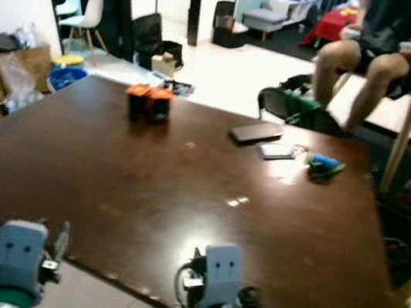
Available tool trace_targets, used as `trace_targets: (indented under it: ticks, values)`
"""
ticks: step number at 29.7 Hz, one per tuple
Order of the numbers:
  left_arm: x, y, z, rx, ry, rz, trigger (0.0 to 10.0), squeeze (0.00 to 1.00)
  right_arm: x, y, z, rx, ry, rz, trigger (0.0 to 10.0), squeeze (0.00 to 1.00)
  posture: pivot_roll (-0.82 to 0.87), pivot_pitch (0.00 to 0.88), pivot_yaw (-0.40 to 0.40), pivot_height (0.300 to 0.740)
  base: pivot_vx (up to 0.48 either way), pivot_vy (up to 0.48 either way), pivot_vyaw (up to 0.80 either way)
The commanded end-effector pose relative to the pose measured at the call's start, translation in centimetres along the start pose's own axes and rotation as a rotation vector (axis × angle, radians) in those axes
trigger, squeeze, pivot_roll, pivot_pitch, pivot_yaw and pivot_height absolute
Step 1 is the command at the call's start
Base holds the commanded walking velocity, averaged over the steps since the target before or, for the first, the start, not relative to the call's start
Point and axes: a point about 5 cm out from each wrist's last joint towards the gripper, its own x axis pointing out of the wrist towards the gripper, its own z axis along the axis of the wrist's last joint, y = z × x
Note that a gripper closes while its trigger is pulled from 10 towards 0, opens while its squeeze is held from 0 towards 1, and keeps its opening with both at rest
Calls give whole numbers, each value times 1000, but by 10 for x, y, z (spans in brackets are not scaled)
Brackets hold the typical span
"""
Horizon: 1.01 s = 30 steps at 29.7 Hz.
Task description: Hang keys on a hook
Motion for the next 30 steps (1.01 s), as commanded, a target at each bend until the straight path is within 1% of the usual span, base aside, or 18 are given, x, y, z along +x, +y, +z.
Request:
trace_targets:
  ticks: [1, 12, 14, 16, 24, 28, 30]
  values:
    - [-2, 7, -5, 23, 23, 17, 10000, 0, -1, 7, -4, 17, 17, 18, 10000, 0, -160, 33, 111, 740, 0, -349, 0]
    - [-3, 8, -4, 30, 20, 22, 10000, 0, -1, 7, -4, 19, 17, 18, 10000, 0, -160, 33, 111, 740, 0, -334, 0]
    - [-3, 9, -4, 18, 21, 36, 10000, 0, -1, 7, -4, 19, 17, 18, 10000, 0, -160, 33, 111, 740, 0, 0, 0]
    - [-3, 11, -5, 9, 21, 55, 10000, 0, -1, 7, -4, 19, 17, 17, 10000, 0, -160, 33, 111, 740, 0, 480, 0]
    - [-3, 10, -4, 16, 14, 46, 10000, 0, -1, 7, -4, 21, 18, 17, 10000, 0, -160, 33, 111, 740, 0, 480, 0]
    - [-3, 10, -3, 36, 9, 43, 10000, 0, -1, 7, -4, 21, 19, 17, 10000, 0, -160, 36, 114, 740, 0, 456, 0]
    - [-2, 8, -4, 42, 15, 27, 10000, 0, 0, 7, -4, 22, 20, 17, 10000, 0, -160, 36, 114, 740, 0, 0, 0]
